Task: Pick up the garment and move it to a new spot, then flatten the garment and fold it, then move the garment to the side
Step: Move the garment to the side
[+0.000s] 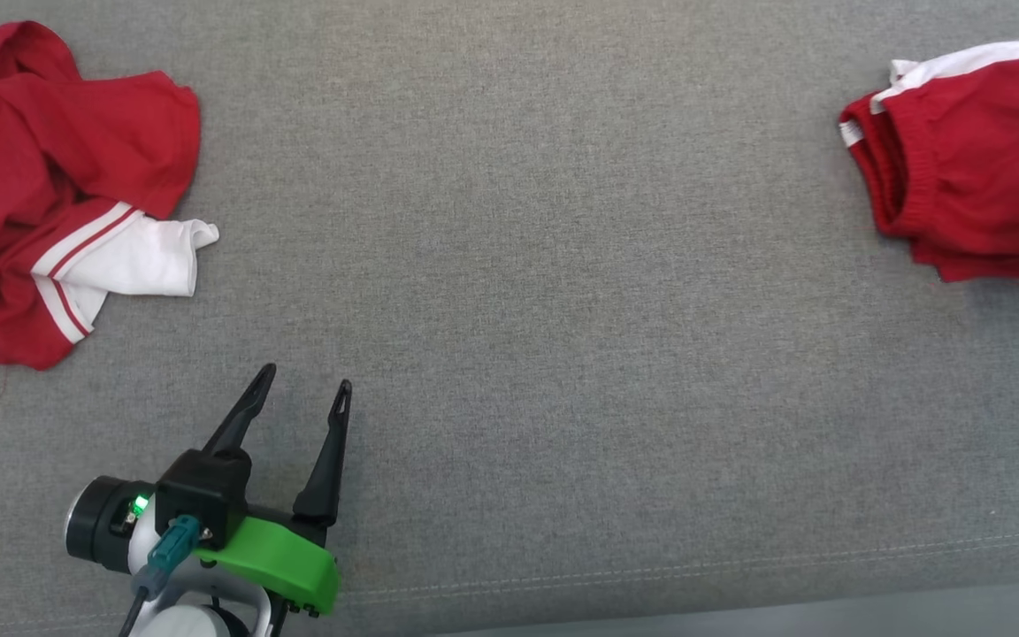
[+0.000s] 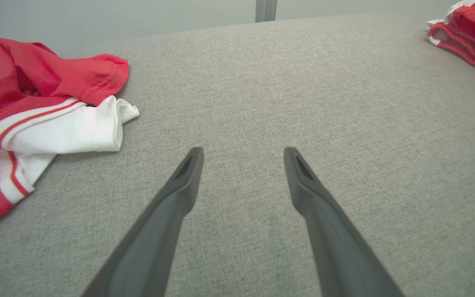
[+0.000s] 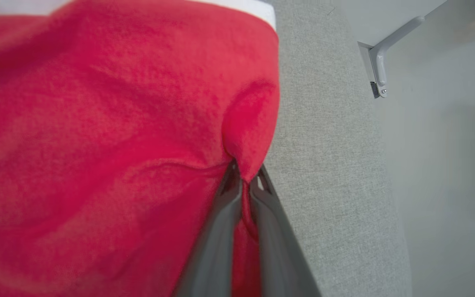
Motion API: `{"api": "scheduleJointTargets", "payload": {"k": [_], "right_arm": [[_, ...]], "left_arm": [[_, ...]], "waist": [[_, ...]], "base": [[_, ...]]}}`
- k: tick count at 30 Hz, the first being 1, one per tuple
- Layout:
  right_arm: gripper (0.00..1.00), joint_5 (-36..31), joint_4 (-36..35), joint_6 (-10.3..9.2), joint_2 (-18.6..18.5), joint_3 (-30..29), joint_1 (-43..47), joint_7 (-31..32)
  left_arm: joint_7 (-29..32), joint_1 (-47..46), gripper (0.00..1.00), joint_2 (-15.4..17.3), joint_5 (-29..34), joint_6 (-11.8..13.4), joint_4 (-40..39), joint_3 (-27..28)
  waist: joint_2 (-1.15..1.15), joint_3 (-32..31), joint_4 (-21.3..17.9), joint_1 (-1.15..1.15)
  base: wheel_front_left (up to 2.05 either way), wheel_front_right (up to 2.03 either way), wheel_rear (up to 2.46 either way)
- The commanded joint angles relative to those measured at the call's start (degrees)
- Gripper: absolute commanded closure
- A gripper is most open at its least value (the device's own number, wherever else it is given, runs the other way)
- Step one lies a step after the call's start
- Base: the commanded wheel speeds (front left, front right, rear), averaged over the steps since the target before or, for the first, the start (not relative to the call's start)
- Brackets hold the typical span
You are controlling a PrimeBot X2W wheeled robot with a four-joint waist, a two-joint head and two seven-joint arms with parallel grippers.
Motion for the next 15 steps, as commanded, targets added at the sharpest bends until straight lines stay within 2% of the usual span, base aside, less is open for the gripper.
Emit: {"api": "scheduleJointTargets", "payload": {"k": [1, 9, 15], "right_arm": [[1.0, -0.33, -0.55, -0.1, -0.76, 0.13, -0.19, -0.61], [1.0, -3.8, -3.86, -0.1, -5.95, 1.52, 0.69, -3.37], [1.0, -6.4, -6.4, -0.11, -7.94, -1.0, 1.91, -3.34]], "left_arm": [[0.22, -1.1, 0.0, 0.59, 0.42, 0.37, -0.47, 0.13], [2.04, 0.4, 0.0, 2.7, 1.13, 1.93, -5.1, 0.72], [2.28, 0.8, 0.0, 3.14, 1.32, 2.22, -6.25, 0.38]], "waist": [[0.0, 1.23, 0.5, 0.0], [0.0, 4.59, 0.65, 0.0], [0.0, 6.44, 1.33, 0.0]], "base": [[0.0, 0.0, 0.0], [0.0, 0.0, 0.0], [0.0, 0.0, 0.0]]}}
